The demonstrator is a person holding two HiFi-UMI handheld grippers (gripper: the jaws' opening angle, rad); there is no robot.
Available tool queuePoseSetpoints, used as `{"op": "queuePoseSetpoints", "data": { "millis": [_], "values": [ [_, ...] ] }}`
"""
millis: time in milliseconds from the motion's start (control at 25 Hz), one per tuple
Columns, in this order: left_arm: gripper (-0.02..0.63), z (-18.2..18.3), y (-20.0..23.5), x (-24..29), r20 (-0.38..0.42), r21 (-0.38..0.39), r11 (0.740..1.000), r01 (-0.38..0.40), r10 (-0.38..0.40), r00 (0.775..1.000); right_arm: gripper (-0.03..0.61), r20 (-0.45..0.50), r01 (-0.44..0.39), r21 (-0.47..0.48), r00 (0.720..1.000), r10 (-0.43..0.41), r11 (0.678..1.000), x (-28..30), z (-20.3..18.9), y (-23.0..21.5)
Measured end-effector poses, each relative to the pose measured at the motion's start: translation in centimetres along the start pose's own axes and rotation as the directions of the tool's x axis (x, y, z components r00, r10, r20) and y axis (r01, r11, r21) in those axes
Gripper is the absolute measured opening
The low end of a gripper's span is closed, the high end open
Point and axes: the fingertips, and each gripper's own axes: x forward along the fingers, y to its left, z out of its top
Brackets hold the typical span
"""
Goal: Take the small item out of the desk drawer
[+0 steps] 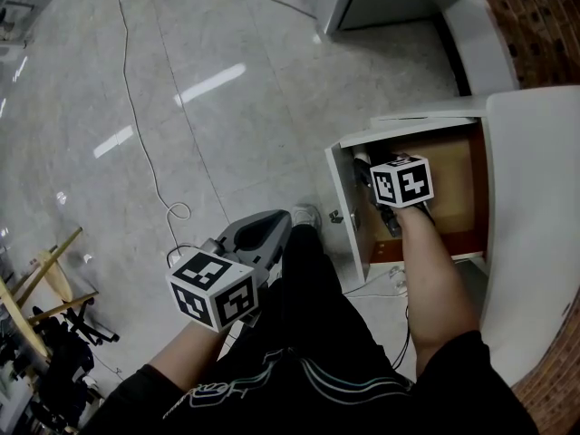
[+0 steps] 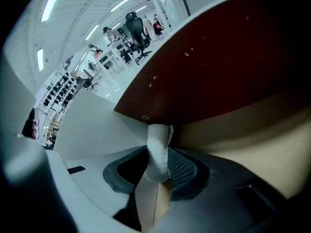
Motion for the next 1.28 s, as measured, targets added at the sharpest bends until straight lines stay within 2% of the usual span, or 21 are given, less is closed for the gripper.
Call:
{"op": "queuePoseSetpoints", "data": {
  "millis": [480,840,1040,1200,1280],
  "values": [
    [0.023,-0.5,-2.6,-2.4,-0.007,0.048,0.999,0.018,-0.018,1.0,0.137,0.043,0.052,-0.05,0.998,-0.05,0.997,-6.0,-0.7,2.0],
    [0.023,0.4,-7.8,-6.3,0.021,0.153,0.986,0.073,-0.077,0.997,0.137,0.176,0.08,-0.075,0.982,-0.066,0.994,-14.8,-0.6,6.9],
    [0.023,0.2,-10.6,-9.8,0.031,0.195,0.977,0.089,-0.097,0.995,0.137,0.292,0.075,-0.079,0.955,-0.049,0.994,-21.6,-0.3,11.0],
    [0.023,-0.5,-13.0,-13.0,0.047,0.227,0.968,0.106,-0.12,0.992,0.135,0.388,0.067,-0.087,0.921,-0.028,0.994,-27.1,-0.8,15.3],
    [0.023,-0.7,-14.5,-14.5,0.056,0.268,0.957,0.114,-0.133,0.989,0.135,0.439,0.058,-0.085,0.898,-0.015,0.995,-29.8,-1.5,17.5]
  ]
}}
